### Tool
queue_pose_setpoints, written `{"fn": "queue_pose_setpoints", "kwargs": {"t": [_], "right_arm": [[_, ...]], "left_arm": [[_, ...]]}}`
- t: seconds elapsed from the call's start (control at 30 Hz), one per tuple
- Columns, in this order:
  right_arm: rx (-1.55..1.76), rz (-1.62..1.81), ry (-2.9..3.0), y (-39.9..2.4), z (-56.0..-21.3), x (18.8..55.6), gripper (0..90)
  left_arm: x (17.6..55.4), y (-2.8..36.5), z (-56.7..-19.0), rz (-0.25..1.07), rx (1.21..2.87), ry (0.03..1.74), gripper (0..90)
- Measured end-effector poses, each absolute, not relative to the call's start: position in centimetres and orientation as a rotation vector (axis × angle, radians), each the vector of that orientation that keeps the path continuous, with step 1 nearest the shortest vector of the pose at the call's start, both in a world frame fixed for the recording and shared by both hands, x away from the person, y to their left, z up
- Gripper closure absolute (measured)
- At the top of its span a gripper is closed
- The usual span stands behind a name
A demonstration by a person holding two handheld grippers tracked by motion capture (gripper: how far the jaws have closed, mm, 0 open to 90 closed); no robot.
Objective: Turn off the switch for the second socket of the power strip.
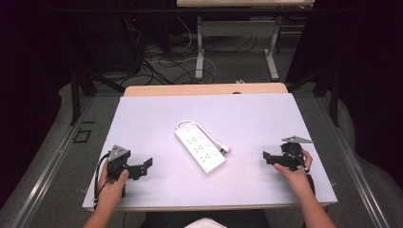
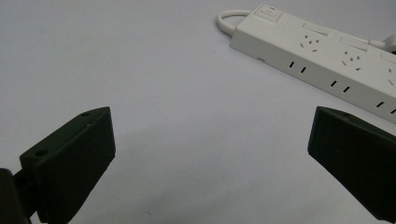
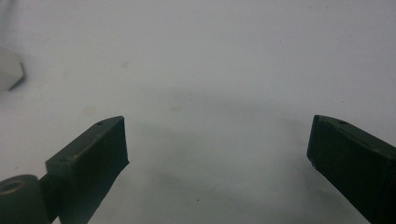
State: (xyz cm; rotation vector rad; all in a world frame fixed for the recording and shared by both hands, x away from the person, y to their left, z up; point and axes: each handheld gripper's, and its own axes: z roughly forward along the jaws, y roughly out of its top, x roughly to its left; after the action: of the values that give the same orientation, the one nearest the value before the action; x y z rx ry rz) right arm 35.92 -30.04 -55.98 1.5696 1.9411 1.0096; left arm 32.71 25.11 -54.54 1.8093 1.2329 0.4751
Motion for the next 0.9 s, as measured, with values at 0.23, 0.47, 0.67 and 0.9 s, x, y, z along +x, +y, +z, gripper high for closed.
{"fn": "queue_pose_setpoints", "kwargs": {"t": [0.23, 0.47, 0.67, 0.9], "right_arm": [[1.482, 1.017, 1.943, -28.6, -54.4, 34.2, 7.3], [1.462, 1.027, 1.964, -26.9, -53.1, 33.8, 7.8], [1.454, 0.962, 2.055, -25.3, -52.4, 34.0, 11.5], [1.435, 0.922, 2.204, -23.6, -51.7, 34.9, 14.5]], "left_arm": [[32.6, 24.9, -54.4, 0.471, 1.81, 1.235, 2.9], [32.4, 24.7, -54.4, 0.464, 1.808, 1.226, 2.9], [32.3, 24.7, -54.3, 0.471, 1.813, 1.213, 2.9], [32.3, 24.6, -54.2, 0.46, 1.814, 1.208, 3.1]]}}
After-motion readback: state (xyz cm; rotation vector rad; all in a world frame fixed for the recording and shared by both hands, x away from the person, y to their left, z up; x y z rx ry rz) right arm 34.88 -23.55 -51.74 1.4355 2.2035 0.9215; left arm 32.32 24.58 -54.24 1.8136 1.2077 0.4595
